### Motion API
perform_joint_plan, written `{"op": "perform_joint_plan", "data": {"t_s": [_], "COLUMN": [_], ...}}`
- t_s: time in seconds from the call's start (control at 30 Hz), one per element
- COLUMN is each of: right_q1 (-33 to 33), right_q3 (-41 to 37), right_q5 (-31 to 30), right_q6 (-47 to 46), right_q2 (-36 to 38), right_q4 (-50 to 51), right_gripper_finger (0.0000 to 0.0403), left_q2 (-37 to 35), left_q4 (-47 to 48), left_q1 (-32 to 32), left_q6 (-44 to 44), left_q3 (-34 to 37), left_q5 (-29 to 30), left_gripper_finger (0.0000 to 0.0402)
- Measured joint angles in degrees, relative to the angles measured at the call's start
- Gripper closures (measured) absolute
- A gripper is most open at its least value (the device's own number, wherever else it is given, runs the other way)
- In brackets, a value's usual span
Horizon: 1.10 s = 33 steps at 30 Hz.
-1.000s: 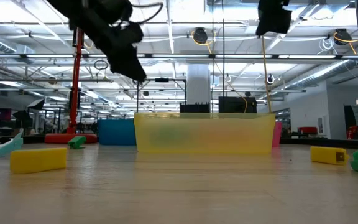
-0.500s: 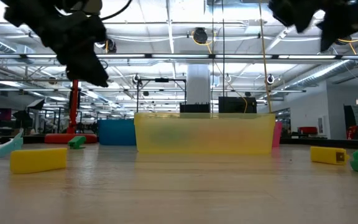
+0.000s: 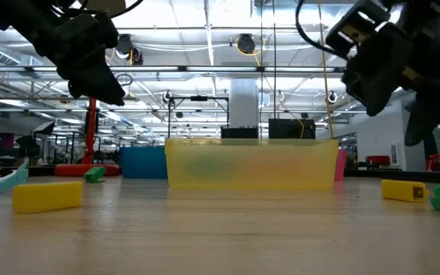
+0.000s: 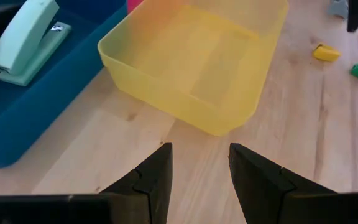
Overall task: Pick and place Stapler, Stapler remover, tape
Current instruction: Put the right yellow small stapler into the blue bin
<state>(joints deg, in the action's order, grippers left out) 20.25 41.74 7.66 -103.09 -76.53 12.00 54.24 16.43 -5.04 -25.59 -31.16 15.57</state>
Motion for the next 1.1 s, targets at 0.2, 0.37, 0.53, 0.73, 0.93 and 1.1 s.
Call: {"op": "perform_joint_plan", "data": {"t_s": [0.2,0.37,0.53,0.73,0.93,1.1], "right_q1": [0.0,0.0,0.1,2.4,7.9,10.2], "right_q3": [-3.8,-3.8,-3.8,-3.2,1.3,3.5], "right_q5": [-0.3,-0.6,-3.2,-1.7,-6.9,-17.6], "right_q6": [-6.2,-6.6,-4.9,-8.0,-16.3,-19.0], "right_q2": [0.0,0.0,0.0,1.3,6.9,9.2], "right_q4": [-7.3,-7.0,-7.0,-6.5,8.2,15.1], "right_gripper_finger": [0.0196,0.0196,0.0197,0.0199,0.0196,0.0196], "left_q2": [0.0,0.0,0.0,0.0,0.0,0.0], "left_q4": [0.0,0.1,0.1,0.1,0.3,0.4], "left_q1": [0.0,0.0,0.0,0.0,0.0,0.0], "left_q6": [0.2,1.3,1.7,1.9,2.5,2.8], "left_q3": [0.0,0.0,0.0,0.0,0.0,0.0], "left_q5": [0.1,1.1,1.6,1.6,1.6,2.0], "left_gripper_finger": [0.0245,0.0245,0.0245,0.0245,0.0245,0.0245]}}
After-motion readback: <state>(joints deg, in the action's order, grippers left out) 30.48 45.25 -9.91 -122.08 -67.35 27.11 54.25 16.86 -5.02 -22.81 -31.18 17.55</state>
